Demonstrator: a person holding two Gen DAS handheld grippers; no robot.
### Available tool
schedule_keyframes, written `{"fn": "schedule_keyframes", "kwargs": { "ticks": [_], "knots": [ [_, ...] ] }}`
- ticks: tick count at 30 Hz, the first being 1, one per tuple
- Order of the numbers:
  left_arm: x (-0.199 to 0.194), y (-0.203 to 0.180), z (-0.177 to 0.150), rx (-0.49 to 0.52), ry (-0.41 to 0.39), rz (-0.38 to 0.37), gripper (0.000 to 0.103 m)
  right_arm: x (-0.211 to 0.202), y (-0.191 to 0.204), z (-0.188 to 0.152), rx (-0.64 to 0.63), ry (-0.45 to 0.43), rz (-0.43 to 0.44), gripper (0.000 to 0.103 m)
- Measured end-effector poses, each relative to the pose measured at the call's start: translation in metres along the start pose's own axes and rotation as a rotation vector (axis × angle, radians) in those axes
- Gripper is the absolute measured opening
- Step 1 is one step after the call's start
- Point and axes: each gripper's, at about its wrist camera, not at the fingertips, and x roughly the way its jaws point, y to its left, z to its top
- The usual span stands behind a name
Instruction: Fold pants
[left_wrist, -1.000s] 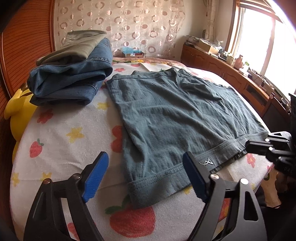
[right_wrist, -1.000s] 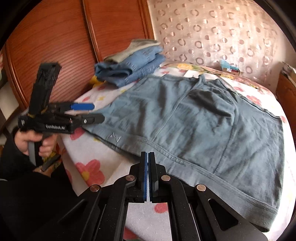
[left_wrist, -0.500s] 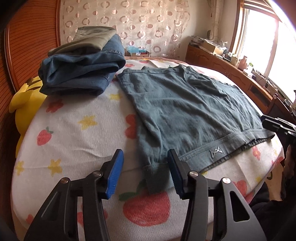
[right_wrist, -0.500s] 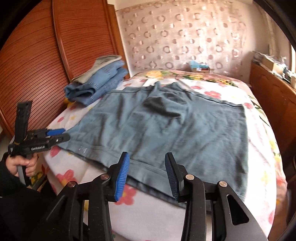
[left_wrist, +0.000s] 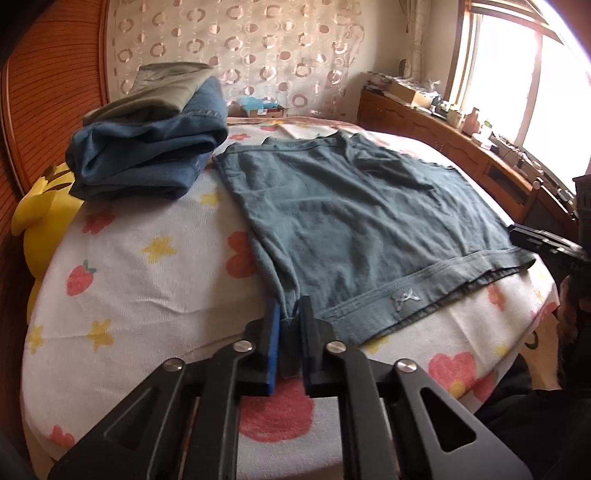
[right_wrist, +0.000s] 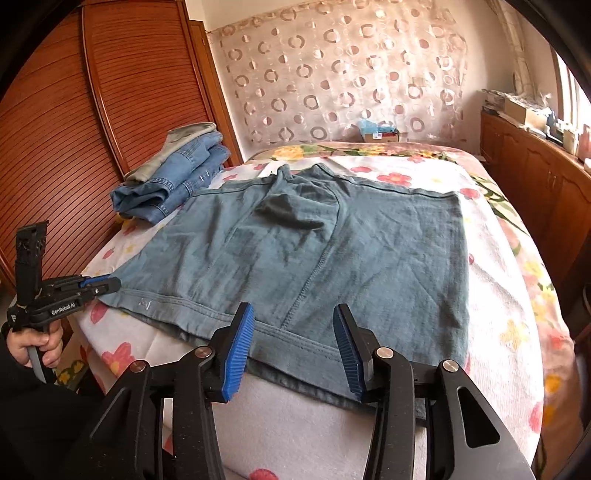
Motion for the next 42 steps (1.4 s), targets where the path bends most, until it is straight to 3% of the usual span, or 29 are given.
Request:
{"fn": "schedule_keyframes", "kwargs": {
  "ticks": [21,28,34,39,42],
  "knots": [
    [-0.005,-0.079,0.072,0.182,-0.080,-0.126,0.008,-0.008,-0.018,-0.004,0.025,-0.004,-0.001,0.048],
    [-0.002,-0.100,0.087,0.209,-0.088,-0.146,0.008,-0.007,-0.018,-0.004,0.024,-0.004,0.006,0.048],
    [-0.003,-0.097,0.085,0.184,-0.066,-0.136,0.009,-0.001,-0.011,-0.002,0.007,0.001,0.021,0.048],
    [-0.016,-0.086,0.086,0.166,-0.094,-0.115,0.040,0.005,0.001,0.004,-0.022,0.000,0.040,0.048],
    [-0.024,-0.077,0.086,0.154,-0.119,-0.110,0.044,0.011,0.011,0.008,-0.037,-0.003,0.052,0.048]
  ]
}}
